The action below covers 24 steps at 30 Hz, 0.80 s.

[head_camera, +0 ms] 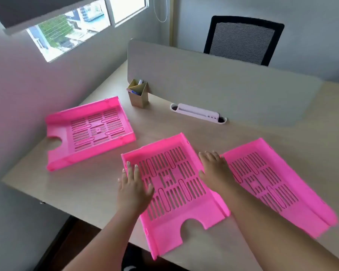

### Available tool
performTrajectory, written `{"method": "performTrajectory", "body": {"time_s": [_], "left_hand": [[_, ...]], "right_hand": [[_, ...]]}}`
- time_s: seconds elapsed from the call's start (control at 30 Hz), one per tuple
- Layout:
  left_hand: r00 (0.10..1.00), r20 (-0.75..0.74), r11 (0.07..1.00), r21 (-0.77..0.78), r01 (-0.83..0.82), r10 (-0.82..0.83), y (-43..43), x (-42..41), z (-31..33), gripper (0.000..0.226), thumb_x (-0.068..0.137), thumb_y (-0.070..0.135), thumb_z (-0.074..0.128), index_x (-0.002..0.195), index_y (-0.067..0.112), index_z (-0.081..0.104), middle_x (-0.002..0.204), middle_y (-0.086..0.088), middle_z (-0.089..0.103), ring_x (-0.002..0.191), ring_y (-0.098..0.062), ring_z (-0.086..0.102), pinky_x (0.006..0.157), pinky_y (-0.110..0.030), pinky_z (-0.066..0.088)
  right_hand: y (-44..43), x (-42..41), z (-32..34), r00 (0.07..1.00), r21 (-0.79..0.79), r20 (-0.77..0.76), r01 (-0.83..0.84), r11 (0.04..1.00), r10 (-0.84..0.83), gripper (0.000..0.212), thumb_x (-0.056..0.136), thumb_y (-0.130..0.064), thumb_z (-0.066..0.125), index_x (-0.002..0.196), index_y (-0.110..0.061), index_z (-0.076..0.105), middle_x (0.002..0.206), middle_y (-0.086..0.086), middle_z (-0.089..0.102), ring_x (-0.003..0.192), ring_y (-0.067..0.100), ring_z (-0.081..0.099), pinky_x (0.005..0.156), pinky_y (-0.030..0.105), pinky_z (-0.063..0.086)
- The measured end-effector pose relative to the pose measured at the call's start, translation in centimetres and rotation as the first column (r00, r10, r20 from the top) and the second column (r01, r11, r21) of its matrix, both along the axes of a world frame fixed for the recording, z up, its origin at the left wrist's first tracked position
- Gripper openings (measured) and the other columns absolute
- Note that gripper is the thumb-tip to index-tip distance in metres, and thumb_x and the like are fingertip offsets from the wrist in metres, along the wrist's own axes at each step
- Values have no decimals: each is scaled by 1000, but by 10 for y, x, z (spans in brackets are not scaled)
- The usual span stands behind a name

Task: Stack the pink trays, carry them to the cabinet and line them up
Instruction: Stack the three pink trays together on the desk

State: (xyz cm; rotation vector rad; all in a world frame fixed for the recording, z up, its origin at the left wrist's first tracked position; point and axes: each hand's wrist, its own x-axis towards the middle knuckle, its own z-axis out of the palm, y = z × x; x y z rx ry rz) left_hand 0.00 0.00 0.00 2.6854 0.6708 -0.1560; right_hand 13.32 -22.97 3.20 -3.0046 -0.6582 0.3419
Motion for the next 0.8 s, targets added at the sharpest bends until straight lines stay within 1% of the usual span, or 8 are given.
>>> {"method": "performTrajectory", "body": {"time_s": [0.1,0.2,0.27,0.37,0.5,0.63,0.73,0.8], "left_hand": [[993,-50,988,-105,-113,108,-4,-20,-13,94,89,43,52,157,14,-6,166,-13,-5,153,-30,2,124,-48,12],[988,-22,964,-217,-152,151,-6,-35,-22,88,90,24,50,158,20,-5,166,-8,12,151,-26,18,121,-50,24],[987,31,951,-274,-144,158,-4,-34,-18,84,88,12,45,158,19,-1,164,-7,22,145,-24,32,115,-50,35],[992,45,947,-303,-101,120,4,-31,-16,78,94,15,39,158,22,-4,165,-3,18,141,-25,40,109,-52,42],[1000,-23,962,-272,-25,20,29,-24,-9,75,97,14,35,157,26,-9,167,5,7,138,-26,45,99,-50,49],[992,-84,973,-219,69,-89,53,-10,-5,76,97,10,30,156,33,-11,165,2,18,126,-35,56,92,-55,51],[981,-107,964,-227,137,-165,68,2,-6,77,96,9,29,156,37,-10,164,2,20,126,-36,56,93,-56,50],[972,-69,943,-269,197,-223,78,11,-8,80,94,7,28,154,44,-9,164,4,20,131,-34,52,96,-58,50]], "right_hand": [[2,-1,-11,999,-41,-46,-12,999,10,67,98,-25,47,157,-13,18,163,10,26,151,34,17,124,52,13],[5,-7,-23,998,-61,-58,-6,998,3,69,98,-20,46,158,-13,13,162,11,27,151,36,15,124,53,10],[6,-11,-27,1000,-73,-5,-2,997,1,69,98,-14,45,158,-13,12,161,12,30,152,37,14,124,54,7],[11,-19,-30,998,-106,66,13,994,-6,66,98,-6,42,158,-11,15,158,12,35,152,36,14,121,55,1],[13,-45,-41,994,-67,99,62,996,-55,73,90,2,50,157,-6,20,151,15,44,145,37,31,118,55,23],[17,-83,-54,984,53,52,169,984,-172,81,85,6,62,155,-3,22,143,16,51,112,28,59,94,38,53],[27,-104,-53,926,203,-132,376,904,-355,79,97,1,44,158,-18,-2,147,14,42,102,22,58,80,31,53],[37,-117,-56,904,200,-103,428,881,-415,87,94,7,43,151,-17,-18,139,13,45,93,16,52,67,22,45]]}}
